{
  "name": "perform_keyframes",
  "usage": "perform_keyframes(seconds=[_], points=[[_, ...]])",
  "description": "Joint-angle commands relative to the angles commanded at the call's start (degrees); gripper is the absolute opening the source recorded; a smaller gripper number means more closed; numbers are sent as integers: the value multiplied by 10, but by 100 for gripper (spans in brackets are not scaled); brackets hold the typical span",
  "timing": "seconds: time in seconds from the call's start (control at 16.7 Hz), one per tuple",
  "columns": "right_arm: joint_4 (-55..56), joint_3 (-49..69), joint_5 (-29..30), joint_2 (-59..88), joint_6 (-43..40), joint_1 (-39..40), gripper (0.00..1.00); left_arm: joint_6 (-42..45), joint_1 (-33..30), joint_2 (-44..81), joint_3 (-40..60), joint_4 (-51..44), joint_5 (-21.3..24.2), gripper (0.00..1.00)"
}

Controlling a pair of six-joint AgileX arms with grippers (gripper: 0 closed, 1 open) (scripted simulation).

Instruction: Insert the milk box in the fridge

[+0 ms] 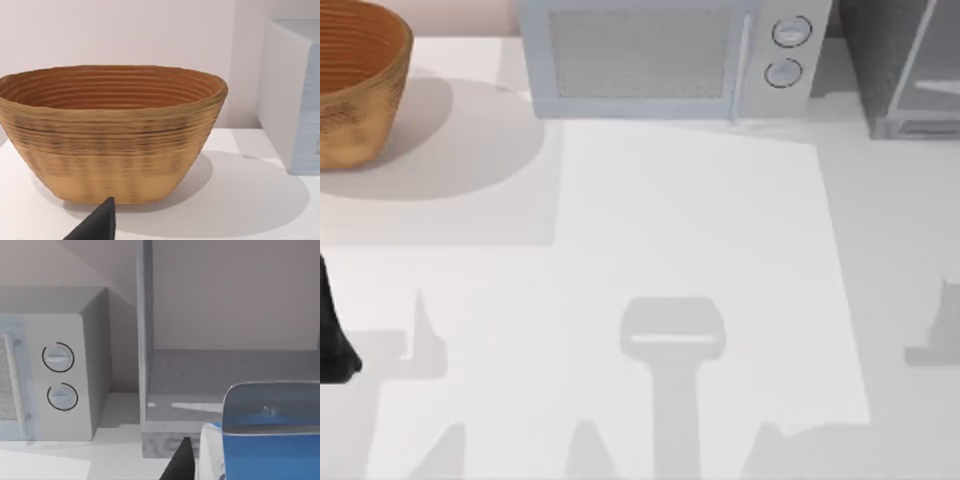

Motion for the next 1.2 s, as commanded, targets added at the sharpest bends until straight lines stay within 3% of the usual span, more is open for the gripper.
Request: perform_keyframes(seconds=[0.3,0.9,1.2], points=[[131,107,-28,210,1,-30,0,0,0,0,0,0,0,100],[462,376,-95,864,4,-114,0,0,0,0,0,0,0,100],[587,478,-123,1099,5,-142,0,0,0,0,0,0,0,100]])
